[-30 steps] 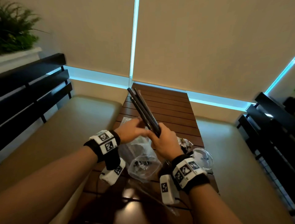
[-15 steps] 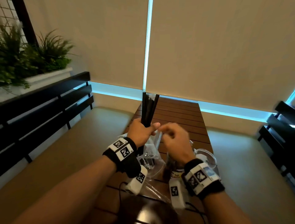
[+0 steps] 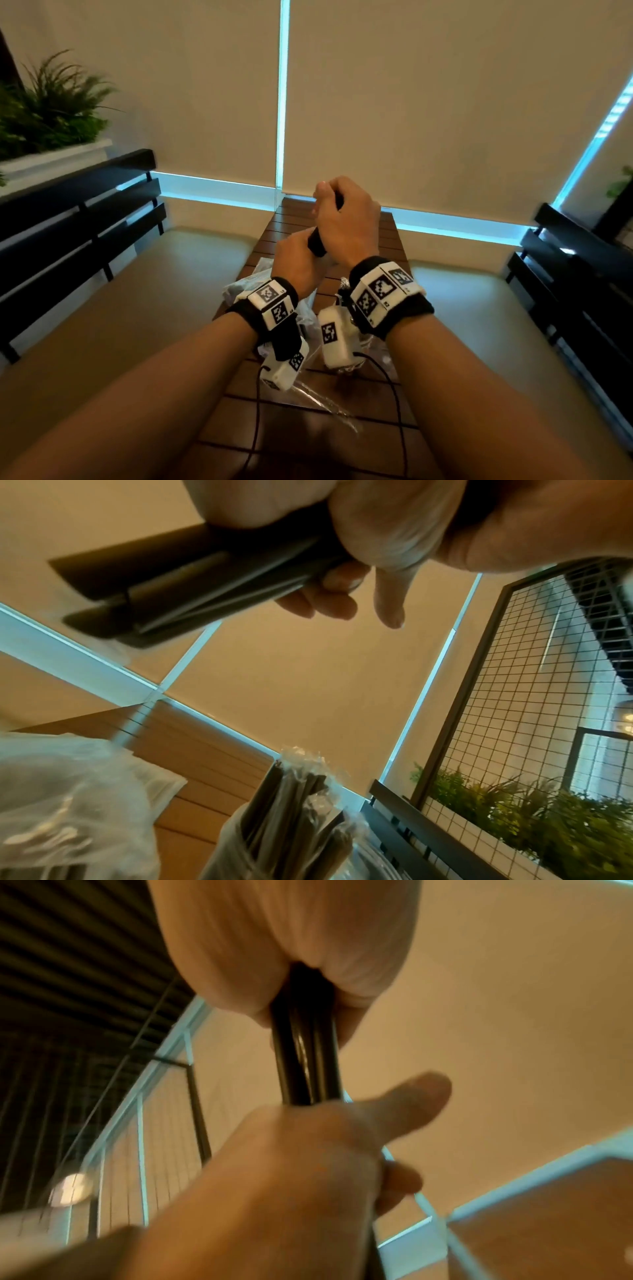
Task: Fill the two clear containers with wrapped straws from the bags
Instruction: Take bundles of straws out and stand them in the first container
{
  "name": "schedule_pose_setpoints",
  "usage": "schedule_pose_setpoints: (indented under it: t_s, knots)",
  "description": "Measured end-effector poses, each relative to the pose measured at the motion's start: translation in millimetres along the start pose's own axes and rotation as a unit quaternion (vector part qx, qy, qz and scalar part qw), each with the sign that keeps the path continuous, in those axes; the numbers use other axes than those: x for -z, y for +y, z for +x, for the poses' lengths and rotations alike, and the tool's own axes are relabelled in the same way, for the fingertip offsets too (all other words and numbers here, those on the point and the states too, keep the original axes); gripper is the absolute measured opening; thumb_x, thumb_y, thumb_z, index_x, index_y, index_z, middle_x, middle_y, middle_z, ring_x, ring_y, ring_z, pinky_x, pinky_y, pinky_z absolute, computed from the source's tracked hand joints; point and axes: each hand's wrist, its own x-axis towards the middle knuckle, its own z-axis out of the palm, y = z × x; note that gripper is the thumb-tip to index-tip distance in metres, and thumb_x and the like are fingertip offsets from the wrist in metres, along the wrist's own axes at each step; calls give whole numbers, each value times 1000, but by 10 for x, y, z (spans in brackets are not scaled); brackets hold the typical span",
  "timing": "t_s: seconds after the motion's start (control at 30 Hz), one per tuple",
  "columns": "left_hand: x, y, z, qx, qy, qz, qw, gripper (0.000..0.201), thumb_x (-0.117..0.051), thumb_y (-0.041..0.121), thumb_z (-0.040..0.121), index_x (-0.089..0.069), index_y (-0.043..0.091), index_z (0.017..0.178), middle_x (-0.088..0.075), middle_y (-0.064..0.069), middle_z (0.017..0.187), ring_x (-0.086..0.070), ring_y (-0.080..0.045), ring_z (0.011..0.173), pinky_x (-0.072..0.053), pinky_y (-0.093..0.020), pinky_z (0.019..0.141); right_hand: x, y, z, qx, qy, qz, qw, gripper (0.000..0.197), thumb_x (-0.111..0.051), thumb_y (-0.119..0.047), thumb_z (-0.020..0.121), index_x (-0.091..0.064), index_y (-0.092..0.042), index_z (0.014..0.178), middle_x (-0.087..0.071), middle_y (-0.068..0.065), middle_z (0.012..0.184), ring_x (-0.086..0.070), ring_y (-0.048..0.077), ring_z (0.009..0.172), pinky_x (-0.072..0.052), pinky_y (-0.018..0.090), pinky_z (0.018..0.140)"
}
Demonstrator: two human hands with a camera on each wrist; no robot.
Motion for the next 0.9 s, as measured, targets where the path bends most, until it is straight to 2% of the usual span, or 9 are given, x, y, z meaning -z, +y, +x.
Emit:
schedule_pose_setpoints:
  t_s: [0.1, 0.27, 0.37, 0.43, 0.5, 0.57, 0.67, 0.77, 0.9]
  knots:
    - [-88, 55, 103, -20, 3, 34, 999, 42, -60, 5, 85, -38, 23, 53, -43, 10, 51, -39, -11, 53, -31, -24, 55, -11, 11, 39, -72, 52, 135, 987, 22, -65, -38, 90, -57, -23, 77, -65, -4, 72, -69, 17, 64, -60, 42, 70]
    - [-169, -5, 50, -71, -82, 83, 991, 37, -66, 22, 84, -36, 31, 64, -45, 14, 59, -42, 0, 54, -28, -16, 55, 35, 81, 73, -19, 123, 111, 986, 29, -62, -36, 95, -50, -20, 73, -50, -12, 64, -50, 4, 60, -47, 22, 62]
    - [-185, -123, 6, -28, -109, 56, 992, 39, -68, 23, 81, -38, 25, 55, -44, 11, 51, -40, -2, 46, -26, -17, 51, 104, 155, 12, -45, 123, 150, 980, 28, -66, -51, 86, -54, -27, 81, -63, -1, 74, -64, 20, 67, -57, 39, 66]
    - [-251, -120, -1, -9, -85, 39, 996, 46, -65, 15, 83, -34, 20, 50, -40, 9, 47, -35, -6, 44, -26, -18, 47, 120, 188, -64, -84, 98, 212, 969, 31, -75, -47, 81, -56, -24, 89, -65, 5, 78, -66, 16, 62, -58, 37, 66]
    - [-337, -55, 3, -17, -65, 25, 997, 49, -61, 7, 85, -32, 20, 48, -38, 9, 45, -32, -7, 44, -26, -20, 48, 101, 211, -118, -120, 82, 254, 956, 31, -78, -42, 80, -56, -21, 81, -62, 1, 67, -61, 13, 55, -55, 34, 63]
    - [-422, -42, 29, -41, -82, 8, 996, 47, -62, 6, 85, -35, 22, 50, -40, 11, 46, -35, -6, 45, -26, -23, 50, 115, 264, -116, -152, 97, 242, 953, 37, -73, -53, 76, -53, -24, 70, -57, -6, 56, -58, 17, 55, -54, 41, 64]
    - [-518, -232, 74, -70, -197, 14, 978, 29, -78, 33, 71, -52, 25, 82, -59, 10, 76, -56, -5, 68, -45, -26, 61, 256, 379, -34, -185, 135, 232, 945, 38, -69, -52, 83, -49, -22, 70, -52, -9, 50, -53, 17, 50, -51, 40, 59]
    - [-632, -667, 96, -14, -280, 90, 956, 68, -84, 37, 65, -45, 30, 120, -50, 5, 121, -55, -14, 107, -52, -37, 90, 468, 500, 60, -211, 198, 254, 923, 35, -67, -40, 91, -44, -19, 73, -46, -10, 43, -44, 11, 40, -42, 31, 50]
    - [-786, -1047, 21, 110, -266, 138, 948, 34, -64, 30, 89, -53, 17, 119, -57, -6, 123, -56, -18, 100, -51, -33, 87, 499, 700, 108, -236, 219, 256, 911, 36, -65, -38, 93, -41, -17, 76, -42, -11, 39, -40, 10, 37, -37, 29, 48]
